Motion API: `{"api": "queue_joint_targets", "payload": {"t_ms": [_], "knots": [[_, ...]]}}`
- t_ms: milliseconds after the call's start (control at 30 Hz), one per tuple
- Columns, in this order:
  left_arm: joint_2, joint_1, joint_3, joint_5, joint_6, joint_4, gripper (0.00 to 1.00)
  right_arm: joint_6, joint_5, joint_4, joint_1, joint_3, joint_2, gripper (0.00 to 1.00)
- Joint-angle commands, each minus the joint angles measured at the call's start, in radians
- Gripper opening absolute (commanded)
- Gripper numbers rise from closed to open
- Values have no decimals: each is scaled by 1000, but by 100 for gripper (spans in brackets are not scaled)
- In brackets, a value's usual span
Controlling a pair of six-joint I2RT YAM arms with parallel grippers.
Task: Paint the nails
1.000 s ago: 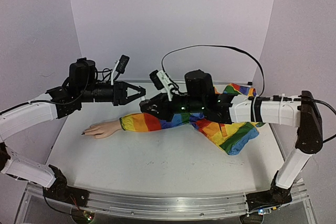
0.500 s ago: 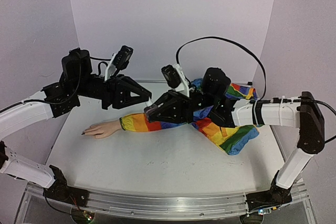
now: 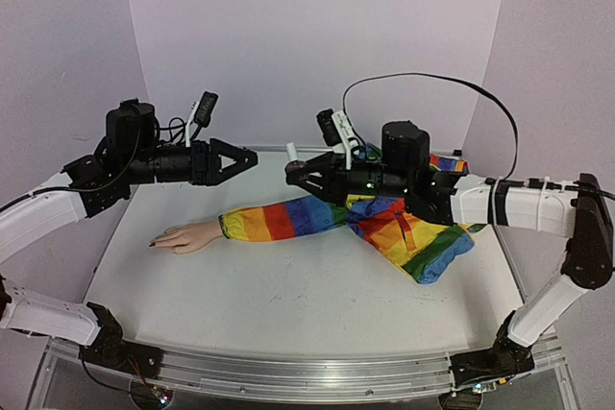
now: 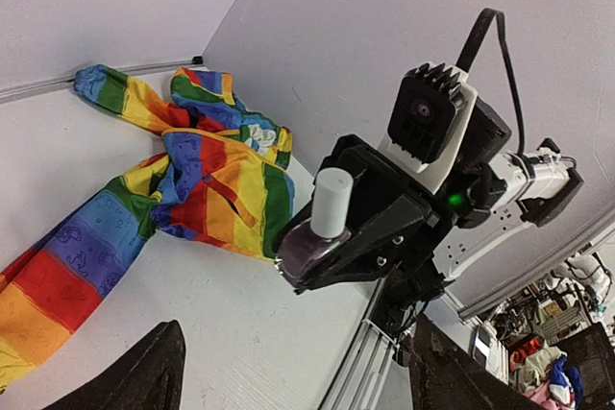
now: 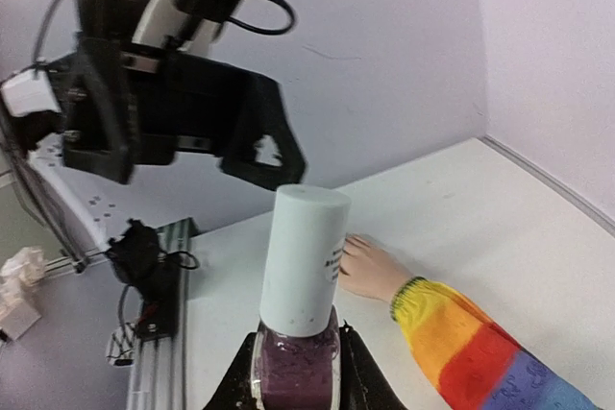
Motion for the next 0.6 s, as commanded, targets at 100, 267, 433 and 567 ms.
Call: {"api": "queue_joint_targets", "payload": {"t_ms": [100,267,433,567], "knots": [[83,0,112,-84,-105,-14,72,-85,401,-62,87,116,76,0],[132,-3,146,-81,-113,-14,62,-132,483,-111,146,179,130,0],[167,-10,162,-75,-116,-14,53,-149,511,-120,171,201,149,0],[176,-18,160,-78,-108,-15,47,-155,517,-120,178,208,151,0]]}}
